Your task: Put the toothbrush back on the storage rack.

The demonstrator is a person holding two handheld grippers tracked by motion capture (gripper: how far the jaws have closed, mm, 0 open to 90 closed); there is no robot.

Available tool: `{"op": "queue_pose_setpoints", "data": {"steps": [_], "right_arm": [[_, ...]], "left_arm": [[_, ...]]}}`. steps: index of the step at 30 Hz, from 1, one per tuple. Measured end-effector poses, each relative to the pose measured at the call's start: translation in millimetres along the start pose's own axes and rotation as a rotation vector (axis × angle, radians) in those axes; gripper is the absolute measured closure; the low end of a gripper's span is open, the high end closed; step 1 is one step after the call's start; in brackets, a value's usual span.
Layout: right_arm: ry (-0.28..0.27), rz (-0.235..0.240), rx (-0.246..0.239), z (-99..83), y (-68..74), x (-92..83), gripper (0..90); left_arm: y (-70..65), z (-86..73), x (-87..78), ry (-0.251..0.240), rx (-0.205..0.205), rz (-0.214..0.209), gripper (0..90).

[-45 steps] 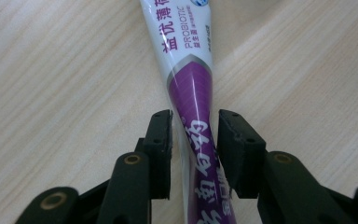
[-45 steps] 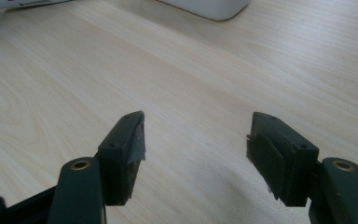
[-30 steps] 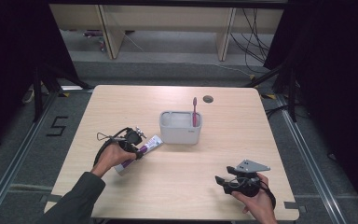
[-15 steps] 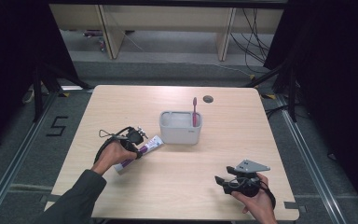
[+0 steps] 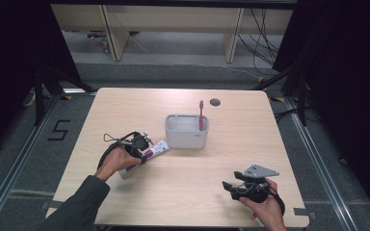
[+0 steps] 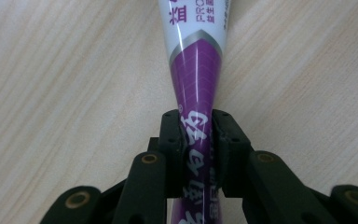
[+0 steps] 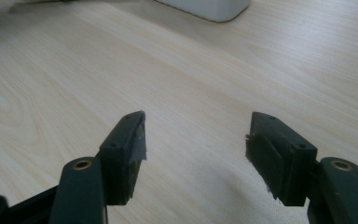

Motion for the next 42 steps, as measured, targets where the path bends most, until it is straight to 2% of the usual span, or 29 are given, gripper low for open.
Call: {"op": "queue_pose_setpoints", "data": {"steps": [1,2,5,8,10,14,20,21,23,25,26,29,31,32,42], "right_arm": [[0.002,-0.006,0.0,-0.1,-0.4,-0.5,38.2],[0.003,-0.011,0.002,-0.2,-1.0,-0.3,38.2],[0.0,-0.013,-0.005,0.3,-1.9,-0.3,38.3],[0.0,-0.015,-0.005,0.2,-1.9,-0.4,38.4],[0.003,-0.011,-0.005,0.2,-1.8,-0.5,38.4],[-0.004,-0.015,-0.011,0.6,-2.3,0.0,38.4],[-0.003,-0.016,-0.009,0.5,-2.1,-0.2,38.4],[-0.001,-0.016,-0.009,0.3,-2.0,-0.3,38.4],[-0.002,-0.015,-0.013,0.7,-2.4,-0.4,38.4],[0.007,0.0,0.005,-0.1,-0.6,0.0,38.4],[-0.002,-0.014,-0.007,0.4,-2.0,-0.2,38.4],[-0.005,-0.015,-0.011,0.7,-2.0,-0.2,38.4],[-0.007,-0.011,-0.013,1.0,-1.7,-0.3,38.4],[-0.004,-0.013,-0.015,0.7,-2.0,-0.1,38.4],[-0.002,-0.01,-0.011,0.3,-1.8,-0.3,38.5]], "left_arm": [[1.6,0.6,-2.3,0.001,0.012,0.002,75.7],[3.1,1.8,-5.6,-0.027,0.002,0.004,76.3],[4.6,1.2,-10.4,-0.032,-0.017,-0.004,76.8],[10.7,-1.5,-16.9,-0.055,-0.011,0.014,77.4],[12.6,-2.4,-20.2,-0.071,-0.027,0.007,77.8],[15.6,-4.2,-23.1,-0.079,-0.034,0.006,78.1],[12.7,-10.7,-17.5,-0.05,-0.051,-0.022,78.6],[13.4,-11.4,-16.3,-0.043,-0.037,-0.021,78.7],[12.6,-10.9,-17.3,-0.046,-0.055,-0.024,79.0],[12.3,-10.8,-17.3,-0.039,-0.048,-0.025,79.0],[12.6,-10.4,-17.2,-0.027,-0.041,-0.026,78.9],[13.2,-9.7,-16.4,-0.023,-0.037,-0.026,78.7],[12.1,-8.9,-16.0,-0.008,-0.042,-0.023,78.6],[11.7,-8.1,-15.7,0.017,-0.031,-0.022,78.4],[11.1,-8.1,-6.9,0.095,-0.017,-0.024,74.6]]}}
Point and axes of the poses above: each handheld gripper's, and its own axes: x roughly forward along the jaws, z roughly out of its top, y roughly to its left, the point moved 8 cm from there along x, roughly forward along the jaws, and after that the axes turned 11 degrees about -y, right-handed, at the moved point
